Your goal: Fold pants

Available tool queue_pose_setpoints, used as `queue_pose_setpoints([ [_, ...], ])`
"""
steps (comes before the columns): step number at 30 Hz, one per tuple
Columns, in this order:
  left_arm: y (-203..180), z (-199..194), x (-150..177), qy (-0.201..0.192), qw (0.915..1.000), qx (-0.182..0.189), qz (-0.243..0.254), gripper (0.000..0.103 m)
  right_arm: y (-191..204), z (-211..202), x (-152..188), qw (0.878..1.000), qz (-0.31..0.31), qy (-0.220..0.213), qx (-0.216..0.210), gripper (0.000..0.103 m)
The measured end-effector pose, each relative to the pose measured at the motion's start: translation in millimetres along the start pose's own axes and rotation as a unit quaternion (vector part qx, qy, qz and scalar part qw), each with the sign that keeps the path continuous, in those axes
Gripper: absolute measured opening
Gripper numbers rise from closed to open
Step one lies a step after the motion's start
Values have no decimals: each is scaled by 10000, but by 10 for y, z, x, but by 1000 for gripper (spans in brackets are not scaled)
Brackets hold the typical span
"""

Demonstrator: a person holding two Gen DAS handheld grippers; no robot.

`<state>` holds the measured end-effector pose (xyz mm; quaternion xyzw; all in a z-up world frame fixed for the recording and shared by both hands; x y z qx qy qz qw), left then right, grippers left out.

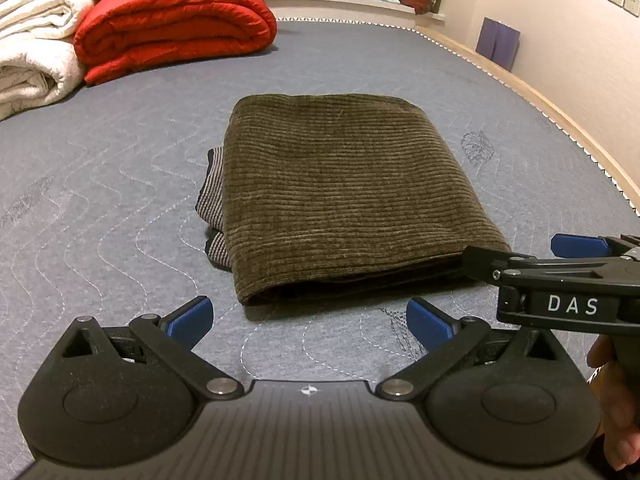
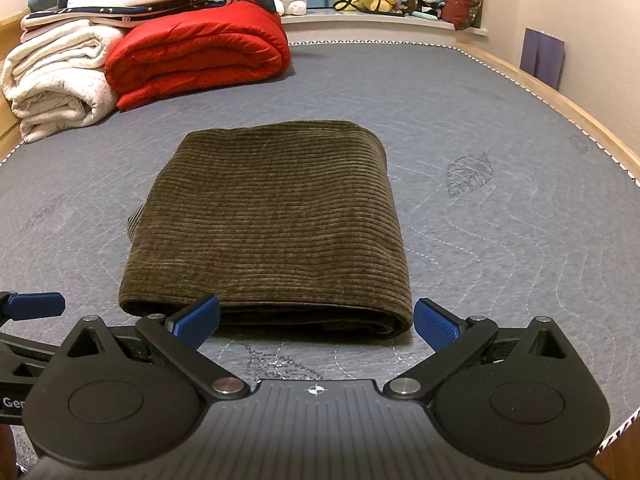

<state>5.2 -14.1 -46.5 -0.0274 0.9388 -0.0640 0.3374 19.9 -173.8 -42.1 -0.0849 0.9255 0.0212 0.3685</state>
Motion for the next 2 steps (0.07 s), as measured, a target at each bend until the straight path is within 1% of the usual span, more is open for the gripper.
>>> queue_pose_setpoints([
  [2, -3, -1, 3, -5, 10000, -1, 2, 103, 3, -5, -1, 10000, 1, -8, 2, 102],
])
Point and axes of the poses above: each gripper's, at about its wrist camera, not at the fingertips, and z roughly the way its jaws point, y to its left, x to its underside, the point moved 4 cm from there along z, roughly the way its jaws point, and after that the axes turned 8 degrees about -z, right-handed, at the moved point
